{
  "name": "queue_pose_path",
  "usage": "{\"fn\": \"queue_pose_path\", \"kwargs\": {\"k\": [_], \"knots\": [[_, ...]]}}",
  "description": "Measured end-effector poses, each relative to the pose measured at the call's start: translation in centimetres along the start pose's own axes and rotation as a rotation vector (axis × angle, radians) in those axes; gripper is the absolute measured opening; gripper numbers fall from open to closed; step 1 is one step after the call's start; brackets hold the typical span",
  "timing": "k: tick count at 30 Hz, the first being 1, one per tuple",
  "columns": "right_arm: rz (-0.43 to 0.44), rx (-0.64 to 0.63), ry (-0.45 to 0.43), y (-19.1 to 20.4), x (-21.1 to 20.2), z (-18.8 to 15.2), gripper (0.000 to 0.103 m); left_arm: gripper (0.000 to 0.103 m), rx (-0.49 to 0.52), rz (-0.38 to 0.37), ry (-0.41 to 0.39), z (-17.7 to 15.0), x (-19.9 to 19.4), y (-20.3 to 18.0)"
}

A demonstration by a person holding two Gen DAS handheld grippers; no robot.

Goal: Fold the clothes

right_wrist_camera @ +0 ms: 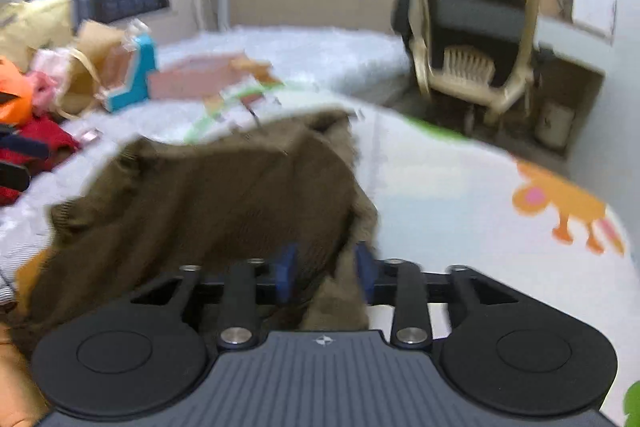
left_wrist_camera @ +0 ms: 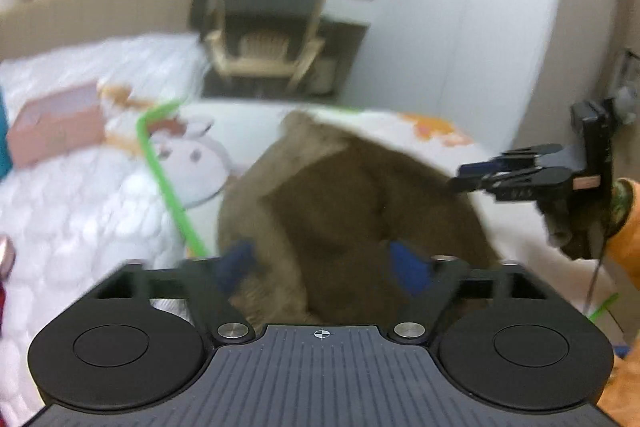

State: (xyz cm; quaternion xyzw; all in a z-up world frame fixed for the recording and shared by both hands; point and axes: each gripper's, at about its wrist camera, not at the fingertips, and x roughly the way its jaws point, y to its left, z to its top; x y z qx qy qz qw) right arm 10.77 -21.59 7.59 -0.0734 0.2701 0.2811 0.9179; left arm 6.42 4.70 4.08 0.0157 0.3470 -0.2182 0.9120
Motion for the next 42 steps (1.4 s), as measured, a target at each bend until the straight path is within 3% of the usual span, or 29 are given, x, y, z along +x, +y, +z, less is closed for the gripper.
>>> {"fn": "queue_pose_path", "kwargs": {"k": [1, 2, 3, 5, 8, 9, 10, 11, 13, 14, 17, 19, 21, 23, 24, 26, 27, 28, 31, 35, 37, 42], "knots": [[0.037, -0.028, -0.014, 0.9, -0.9, -0.3, 0.072, 0.094, 0.016, -0.014, -0.001, -0.1, -0.2, -0.6], [0.082, -0.057, -0.019, 1.8, -1.7, -0.6, 0.076, 0.094, 0.033, -0.027, -0.002, -0.1, -0.5, -1.2], [0.128, -0.087, -0.024, 2.8, -2.5, -1.0, 0.078, 0.095, 0.049, -0.041, -0.003, -0.2, -0.7, -1.9], [0.205, -0.149, 0.01, 5.0, -2.8, -2.3, 0.082, 0.095, 0.077, -0.064, 0.1, -1.4, 1.8, -2.9], [0.2, -0.291, 0.069, 8.4, -0.8, -5.0, 0.081, 0.095, 0.096, -0.047, 0.116, -1.3, 2.9, -3.6], [0.166, -0.331, 0.072, 9.2, 0.1, -5.7, 0.075, 0.095, 0.102, -0.04, 0.117, -1.2, 3.2, -3.8], [0.149, -0.325, 0.071, 9.1, 0.7, -5.7, 0.042, 0.095, 0.107, -0.033, 0.118, -1.1, 3.4, -3.9], [0.142, -0.3, 0.069, 8.4, 1.2, -5.2, 0.017, 0.095, 0.113, -0.027, 0.119, -1.1, 3.7, -4.1], [0.121, -0.241, 0.038, 6.7, 1.4, -3.9, 0.01, 0.096, 0.124, -0.013, 0.12, -0.9, 4.3, -4.5], [0.065, -0.207, -0.029, 5.0, 0.4, -2.2, 0.009, 0.096, 0.13, -0.006, 0.121, -0.8, 4.5, -4.7], [-0.142, -0.094, -0.228, -1.0, -2.9, 2.5, 0.009, 0.097, 0.147, 0.014, 0.124, -0.6, 5.3, -5.3], [-0.335, -0.038, -0.31, -5.3, -4.2, 4.2, 0.009, 0.097, 0.158, 0.028, 0.126, -0.5, 5.9, -5.7], [-0.523, 0.002, -0.283, -8.9, -3.3, 4.1, 0.014, 0.098, 0.176, 0.066, 0.126, -0.6, 6.8, -5.9], [-0.609, 0.095, -0.187, -12.5, -1.5, 3.3, 0.028, 0.097, 0.195, 0.102, 0.123, -0.7, 7.6, -5.9], [-0.589, 0.161, -0.152, -13.8, -0.9, 2.4, 0.032, 0.097, 0.205, 0.119, 0.121, -0.7, 8.0, -5.9], [-0.532, 0.187, -0.126, -14.1, 0.1, 0.9, 0.055, 0.097, 0.225, 0.117, 0.122, -0.7, 8.9, -5.6], [-0.508, 0.187, -0.116, -14.0, 0.6, 0.3, 0.06, 0.093, 0.235, 0.114, 0.123, -0.7, 9.3, -5.4], [-0.483, 0.187, -0.106, -13.9, 1.1, -0.4, 0.063, 0.069, 0.249, 0.11, 0.124, -0.7, 9.6, -5.4], [-0.423, 0.169, -0.084, -13.0, 2.5, -1.2, 0.067, 0.028, 0.264, 0.114, 0.121, 0.1, 9.7, -4.6], [-0.349, 0.108, -0.093, -10.1, 3.5, 0.7, 0.081, 0.017, 0.145, 0.07, 0.056, 3.7, 8.0, -0.6], [-0.317, 0.069, -0.097, -8.6, 3.5, 1.9, 0.083, 0.017, 0.106, 0.138, -0.024, 6.0, 6.6, 2.3], [-0.216, -0.011, -0.062, -4.8, 6.2, 4.2, 0.084, 0.013, -0.14, 0.313, -0.233, 10.2, 2.3, 12.5]]}}
